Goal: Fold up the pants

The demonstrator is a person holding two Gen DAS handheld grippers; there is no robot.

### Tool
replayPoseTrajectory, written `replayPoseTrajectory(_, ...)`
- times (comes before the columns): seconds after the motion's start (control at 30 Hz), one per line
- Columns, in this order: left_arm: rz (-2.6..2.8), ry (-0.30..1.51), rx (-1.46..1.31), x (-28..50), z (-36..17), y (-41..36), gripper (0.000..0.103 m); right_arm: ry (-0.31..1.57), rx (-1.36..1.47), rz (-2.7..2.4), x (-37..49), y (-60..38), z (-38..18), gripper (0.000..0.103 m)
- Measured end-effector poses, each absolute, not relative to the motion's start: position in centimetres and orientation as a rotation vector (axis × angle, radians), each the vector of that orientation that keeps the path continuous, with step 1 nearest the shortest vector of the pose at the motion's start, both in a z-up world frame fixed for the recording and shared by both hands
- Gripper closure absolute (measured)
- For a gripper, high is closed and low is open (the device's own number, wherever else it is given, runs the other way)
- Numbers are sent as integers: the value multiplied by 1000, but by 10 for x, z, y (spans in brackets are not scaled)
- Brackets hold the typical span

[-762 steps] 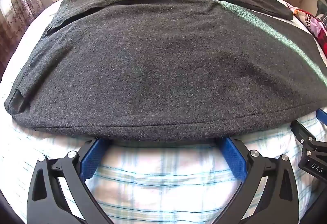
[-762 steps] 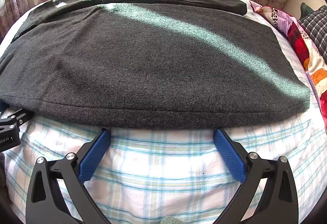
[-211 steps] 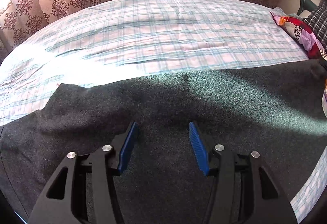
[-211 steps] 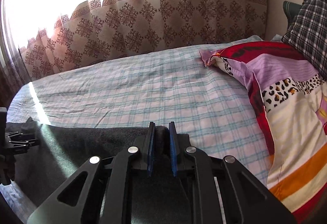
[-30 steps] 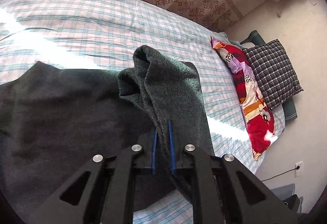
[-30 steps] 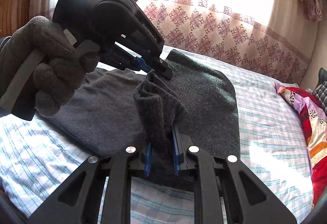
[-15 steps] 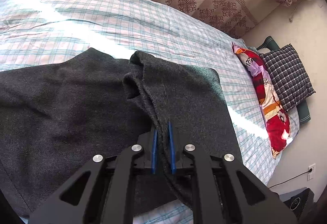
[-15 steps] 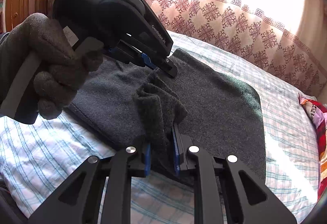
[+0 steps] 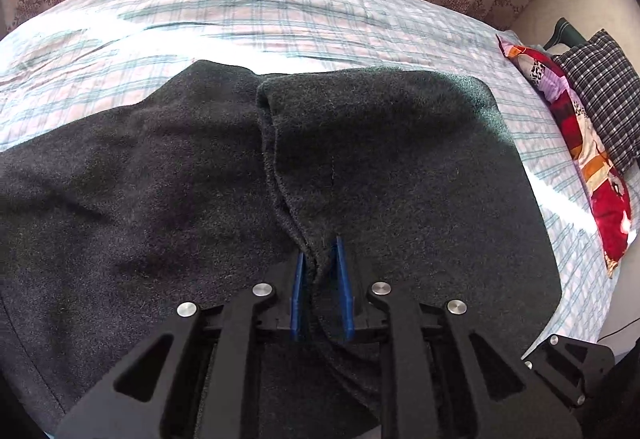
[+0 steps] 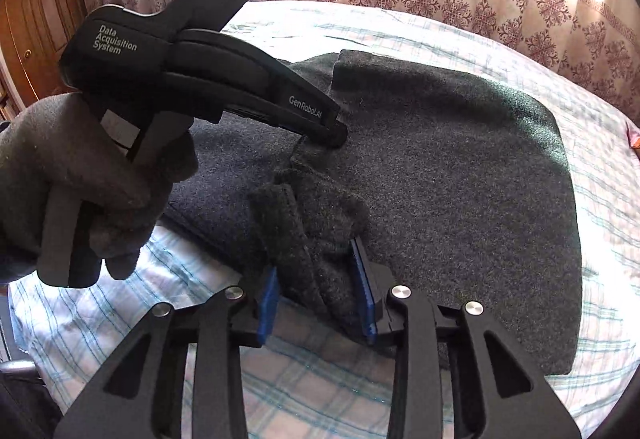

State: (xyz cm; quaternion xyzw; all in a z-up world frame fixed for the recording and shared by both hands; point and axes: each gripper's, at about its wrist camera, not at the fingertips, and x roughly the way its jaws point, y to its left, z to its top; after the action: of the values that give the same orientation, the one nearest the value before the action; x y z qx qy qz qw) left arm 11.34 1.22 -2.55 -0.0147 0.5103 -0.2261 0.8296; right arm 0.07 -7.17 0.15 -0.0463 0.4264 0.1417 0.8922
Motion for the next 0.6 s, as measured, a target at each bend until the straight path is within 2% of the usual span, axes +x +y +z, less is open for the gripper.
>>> replayPoseTrajectory(0.23, -418, 1078, -13, 111, -18, 23, 82, 878, -18, 307, -1, -84, 16, 64)
replayPoseTrajectory(0.6, -373, 1051, -31, 95, 10, 38, 82, 854, -19, 323, -23, -75, 23, 64)
